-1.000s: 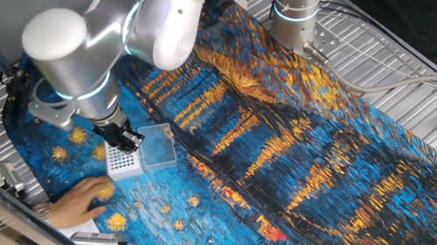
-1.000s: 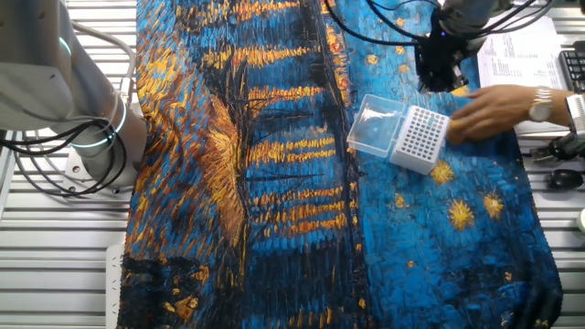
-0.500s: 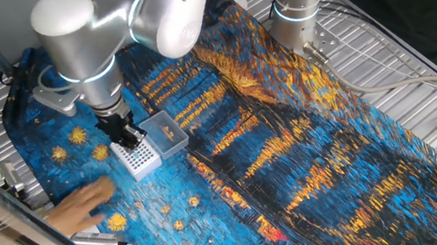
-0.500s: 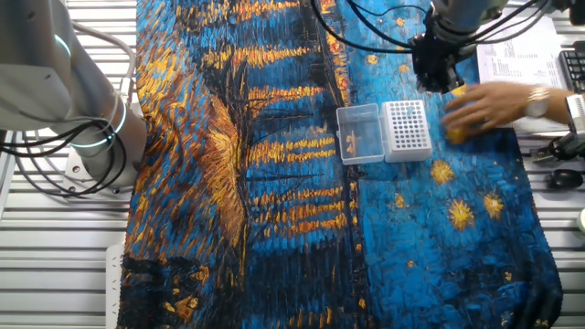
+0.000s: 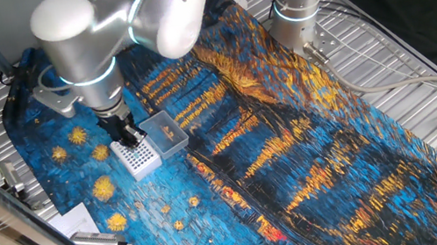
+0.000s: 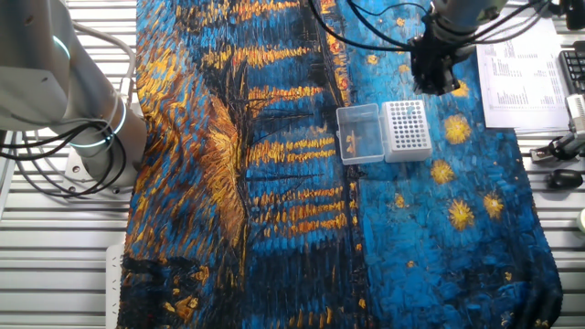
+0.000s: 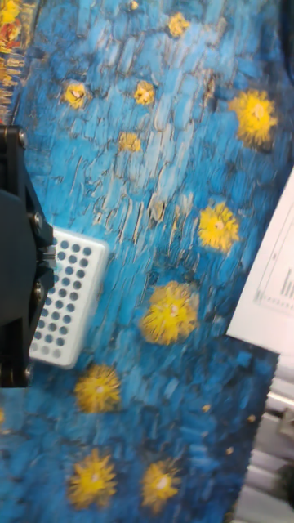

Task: Insert a medium pipette tip into the holder for medium pipette tips

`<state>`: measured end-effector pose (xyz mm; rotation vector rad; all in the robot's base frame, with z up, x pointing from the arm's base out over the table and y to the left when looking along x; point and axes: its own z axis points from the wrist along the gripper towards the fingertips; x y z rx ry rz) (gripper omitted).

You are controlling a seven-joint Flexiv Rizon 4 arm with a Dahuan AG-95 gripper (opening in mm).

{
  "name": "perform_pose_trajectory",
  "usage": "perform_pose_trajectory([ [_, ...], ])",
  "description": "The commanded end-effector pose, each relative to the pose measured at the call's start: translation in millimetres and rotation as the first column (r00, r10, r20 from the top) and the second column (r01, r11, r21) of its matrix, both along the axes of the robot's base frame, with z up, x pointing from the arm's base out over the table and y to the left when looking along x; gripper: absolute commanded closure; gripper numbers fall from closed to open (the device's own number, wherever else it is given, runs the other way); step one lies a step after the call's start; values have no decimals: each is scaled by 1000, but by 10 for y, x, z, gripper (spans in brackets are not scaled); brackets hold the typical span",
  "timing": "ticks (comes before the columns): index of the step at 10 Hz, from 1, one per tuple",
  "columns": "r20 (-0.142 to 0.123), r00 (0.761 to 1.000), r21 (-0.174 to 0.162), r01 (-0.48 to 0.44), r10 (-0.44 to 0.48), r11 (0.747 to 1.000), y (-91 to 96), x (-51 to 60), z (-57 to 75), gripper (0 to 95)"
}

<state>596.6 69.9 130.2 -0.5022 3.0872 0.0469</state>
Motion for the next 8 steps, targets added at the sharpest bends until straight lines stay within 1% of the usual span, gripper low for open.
perform_pose_trajectory([
  [1,-14,997,-18,69,-69,997,-65,-75,51,950],
  [4,-16,996,-15,88,-88,996,-107,-111,78,950],
  [8,-15,997,-12,75,-75,997,-110,-109,74,950],
])
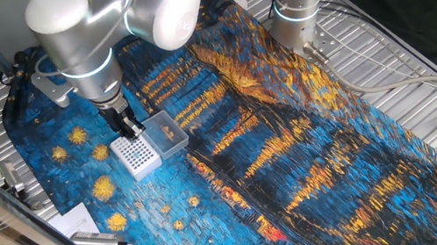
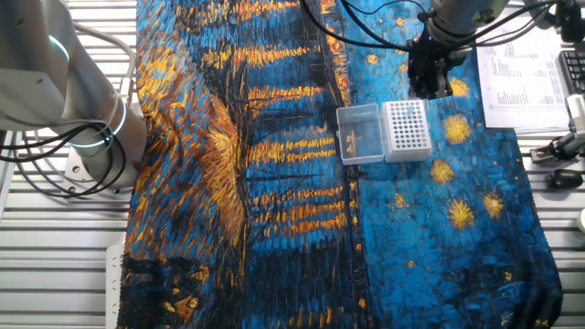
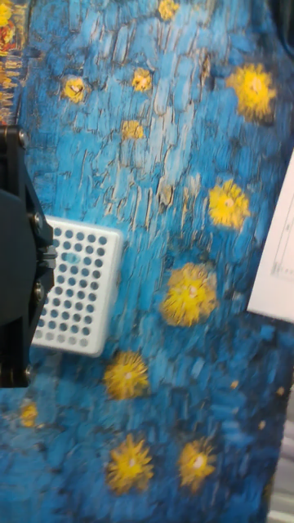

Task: Insert a medium pipette tip into the holder for medium pipette tips

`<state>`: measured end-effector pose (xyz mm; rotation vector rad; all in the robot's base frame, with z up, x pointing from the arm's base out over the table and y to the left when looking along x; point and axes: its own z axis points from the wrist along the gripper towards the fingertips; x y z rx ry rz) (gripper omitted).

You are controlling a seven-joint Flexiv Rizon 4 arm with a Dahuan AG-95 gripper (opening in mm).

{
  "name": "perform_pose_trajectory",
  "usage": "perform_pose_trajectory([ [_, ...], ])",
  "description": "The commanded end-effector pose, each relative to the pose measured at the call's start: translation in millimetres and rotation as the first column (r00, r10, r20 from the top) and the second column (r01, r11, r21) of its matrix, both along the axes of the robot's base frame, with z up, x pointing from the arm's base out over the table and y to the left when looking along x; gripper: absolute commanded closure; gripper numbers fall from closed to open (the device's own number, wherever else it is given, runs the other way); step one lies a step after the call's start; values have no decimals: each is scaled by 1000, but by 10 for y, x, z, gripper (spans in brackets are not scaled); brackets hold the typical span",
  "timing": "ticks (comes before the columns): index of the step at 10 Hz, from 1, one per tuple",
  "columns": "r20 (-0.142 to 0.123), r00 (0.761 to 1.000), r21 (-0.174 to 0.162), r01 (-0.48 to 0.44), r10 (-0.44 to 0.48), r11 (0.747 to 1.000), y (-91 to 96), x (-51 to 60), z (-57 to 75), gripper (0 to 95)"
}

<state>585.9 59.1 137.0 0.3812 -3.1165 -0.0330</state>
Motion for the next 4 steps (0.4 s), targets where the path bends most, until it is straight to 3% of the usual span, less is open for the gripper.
perform_pose_trajectory([
  [1,-3,1000,-2,-3,3,1000,-3,-4,7,950],
  [4,-5,1000,-3,-3,3,1000,-4,-5,7,950],
])
